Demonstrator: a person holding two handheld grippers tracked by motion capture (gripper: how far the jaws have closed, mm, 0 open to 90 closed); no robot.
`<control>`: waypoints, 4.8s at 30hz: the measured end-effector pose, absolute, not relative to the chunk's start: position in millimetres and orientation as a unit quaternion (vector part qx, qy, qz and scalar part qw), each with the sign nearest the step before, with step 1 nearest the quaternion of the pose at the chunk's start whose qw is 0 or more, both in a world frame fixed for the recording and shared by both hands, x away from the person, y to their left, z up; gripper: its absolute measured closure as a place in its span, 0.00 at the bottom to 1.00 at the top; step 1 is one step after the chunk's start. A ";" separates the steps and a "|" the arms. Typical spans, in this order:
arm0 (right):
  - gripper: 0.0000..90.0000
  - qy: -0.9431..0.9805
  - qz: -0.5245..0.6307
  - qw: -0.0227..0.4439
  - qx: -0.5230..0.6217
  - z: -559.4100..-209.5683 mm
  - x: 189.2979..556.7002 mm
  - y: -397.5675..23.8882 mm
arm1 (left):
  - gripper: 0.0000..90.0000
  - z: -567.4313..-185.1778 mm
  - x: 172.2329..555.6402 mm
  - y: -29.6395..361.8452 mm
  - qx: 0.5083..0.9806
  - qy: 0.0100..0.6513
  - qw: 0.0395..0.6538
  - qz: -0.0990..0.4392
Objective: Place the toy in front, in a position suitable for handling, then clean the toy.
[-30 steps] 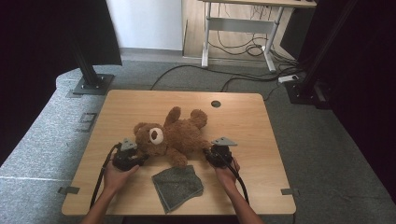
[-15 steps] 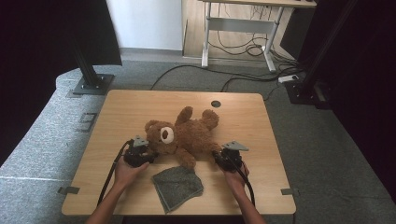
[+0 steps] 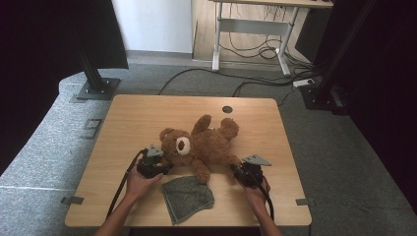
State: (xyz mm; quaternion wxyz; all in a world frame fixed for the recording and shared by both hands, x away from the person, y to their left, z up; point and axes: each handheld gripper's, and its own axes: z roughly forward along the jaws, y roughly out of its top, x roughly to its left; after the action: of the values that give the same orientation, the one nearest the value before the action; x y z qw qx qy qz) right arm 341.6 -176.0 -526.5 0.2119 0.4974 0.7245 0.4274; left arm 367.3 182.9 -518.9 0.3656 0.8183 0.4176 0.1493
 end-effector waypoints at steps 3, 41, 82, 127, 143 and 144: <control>0.81 0.723 0.429 0.211 0.500 -526.5 340.9 -177.9 | 0.58 -519.9 367.2 182.6 0.817 0.418 0.367 0.151; 0.31 0.693 0.499 0.226 0.469 -511.8 323.3 -190.3 | 0.34 -512.5 323.9 214.5 0.809 0.424 0.388 0.124; 0.31 0.683 0.505 0.231 0.474 -507.4 324.0 -196.8 | 0.29 -532.8 316.1 156.0 0.856 0.370 0.357 0.055; 0.32 0.687 0.510 0.249 0.455 -487.7 332.2 -187.6 | 0.88 -495.5 309.5 227.3 0.825 0.319 0.467 -0.013; 0.30 0.739 0.457 0.195 0.456 -506.4 375.6 -163.2 | 0.88 -486.2 314.5 242.1 0.783 0.336 0.523 -0.017; 0.30 0.744 0.451 0.192 0.455 -511.1 376.7 -160.7 | 0.88 -484.8 315.4 244.0 0.777 0.338 0.531 -0.019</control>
State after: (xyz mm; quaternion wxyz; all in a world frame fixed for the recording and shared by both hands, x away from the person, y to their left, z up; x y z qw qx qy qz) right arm 376.7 -160.7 -511.1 0.1916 0.4545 0.7438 0.4511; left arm 315.4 244.0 -484.8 0.5308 0.7769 0.3382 -0.0188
